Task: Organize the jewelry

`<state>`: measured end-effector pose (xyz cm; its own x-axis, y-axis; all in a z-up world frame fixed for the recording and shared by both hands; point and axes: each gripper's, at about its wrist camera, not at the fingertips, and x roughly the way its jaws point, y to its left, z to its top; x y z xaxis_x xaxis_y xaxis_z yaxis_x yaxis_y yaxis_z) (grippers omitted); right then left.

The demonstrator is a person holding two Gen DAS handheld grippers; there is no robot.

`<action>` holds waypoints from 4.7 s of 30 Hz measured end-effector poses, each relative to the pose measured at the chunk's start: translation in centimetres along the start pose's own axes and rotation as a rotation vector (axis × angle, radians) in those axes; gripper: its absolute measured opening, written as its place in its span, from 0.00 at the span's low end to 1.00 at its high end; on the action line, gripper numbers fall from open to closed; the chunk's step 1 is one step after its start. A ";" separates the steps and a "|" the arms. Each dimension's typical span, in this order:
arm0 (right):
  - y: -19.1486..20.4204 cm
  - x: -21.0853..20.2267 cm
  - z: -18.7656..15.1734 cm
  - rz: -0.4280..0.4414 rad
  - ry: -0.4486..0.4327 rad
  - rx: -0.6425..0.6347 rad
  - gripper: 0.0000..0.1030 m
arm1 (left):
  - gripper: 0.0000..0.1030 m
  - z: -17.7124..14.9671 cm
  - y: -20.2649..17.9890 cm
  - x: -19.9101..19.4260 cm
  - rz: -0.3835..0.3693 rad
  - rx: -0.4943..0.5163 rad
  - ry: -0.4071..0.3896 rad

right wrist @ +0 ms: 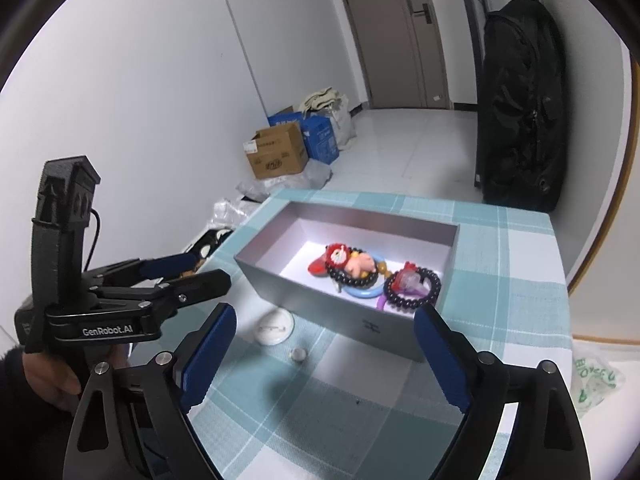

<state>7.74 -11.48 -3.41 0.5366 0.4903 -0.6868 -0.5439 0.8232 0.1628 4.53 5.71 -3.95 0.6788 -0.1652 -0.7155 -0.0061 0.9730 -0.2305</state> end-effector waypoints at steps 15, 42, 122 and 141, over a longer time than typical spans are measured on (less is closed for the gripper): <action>1.9 2.2 -2.1 0.007 0.101 -0.080 0.93 | 0.77 -1.7 1.5 0.5 0.056 -0.028 0.099; 3.8 8.7 -2.7 -0.058 0.259 -0.159 0.20 | 0.77 -1.3 4.0 -0.1 0.071 -0.094 0.117; -0.2 -2.6 -0.3 -0.048 0.031 -0.003 0.11 | 0.00 -2.3 -2.5 3.3 -0.110 0.095 0.223; 0.0 -2.8 -0.1 -0.040 0.022 -0.004 0.11 | 0.61 -4.5 -6.2 4.5 0.036 0.320 0.246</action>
<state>6.15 -12.85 -1.55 0.5440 0.4503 -0.7080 -0.5247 0.8410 0.1317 4.26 -1.81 -8.71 0.4860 -0.1263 -0.8648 0.2284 0.9735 -0.0138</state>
